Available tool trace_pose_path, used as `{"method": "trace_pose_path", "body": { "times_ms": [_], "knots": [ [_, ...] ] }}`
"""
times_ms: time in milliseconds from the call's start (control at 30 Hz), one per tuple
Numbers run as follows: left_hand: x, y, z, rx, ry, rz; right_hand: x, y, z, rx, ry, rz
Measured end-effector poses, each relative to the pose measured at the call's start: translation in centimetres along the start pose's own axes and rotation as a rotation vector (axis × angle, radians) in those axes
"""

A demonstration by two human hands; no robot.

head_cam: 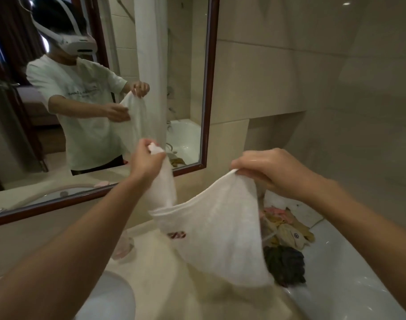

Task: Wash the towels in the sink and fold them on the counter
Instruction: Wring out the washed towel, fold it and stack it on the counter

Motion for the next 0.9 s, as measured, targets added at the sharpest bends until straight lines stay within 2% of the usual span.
{"method": "trace_pose_path", "body": {
  "times_ms": [100, 200, 267, 367, 500, 533, 600, 667, 800, 900],
  "knots": [
    [-4.6, 3.0, -4.9, 0.343, -0.075, -0.204, -0.5, -1.8, -2.4, 0.047, -0.103, -0.067],
    [-7.1, 5.4, -7.1, 0.553, -0.150, -0.311, -0.6, -3.8, -4.1, 0.098, -0.278, -0.155],
    [-7.2, 5.8, -7.1, 0.618, -0.170, -0.301, -0.3, -4.7, -4.4, 0.122, -0.447, -0.174],
    [-5.8, 5.8, -6.4, 0.723, -0.077, -0.162, 0.9, -5.7, -4.1, 0.134, -0.494, -0.133],
    [-2.8, 5.6, -5.0, 0.754, 0.152, -0.016, 1.2, -6.5, -3.7, 0.126, -0.396, -0.155],
    [-1.7, 5.9, -4.9, 0.775, 0.115, -0.045, 1.1, -6.4, -3.6, 0.107, -0.370, -0.167],
    [0.9, 7.2, -4.9, 0.841, -0.165, -0.152, 1.1, -5.9, -3.4, 0.079, -0.346, -0.156],
    [4.1, 7.4, -4.1, 0.816, -0.373, -0.139, 1.2, -5.4, -3.5, 0.087, -0.337, -0.141],
    [6.0, 5.8, -3.1, 0.818, -0.386, -0.008, -0.3, -4.3, -4.7, 0.206, -0.241, -0.167],
    [4.3, 4.3, -2.7, 0.719, -0.276, 0.019, -1.8, -2.6, -6.2, 0.308, -0.304, -0.221]
  ]
}}
Point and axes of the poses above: each hand's wrist, its own y-axis away from the middle knuckle, its own z-axis out of the back of the hand, x = y × z, the point moved 10 cm from there along -y, towards the middle knuckle, and after that the axes turned 8 degrees about x, right-handed, at the moved point
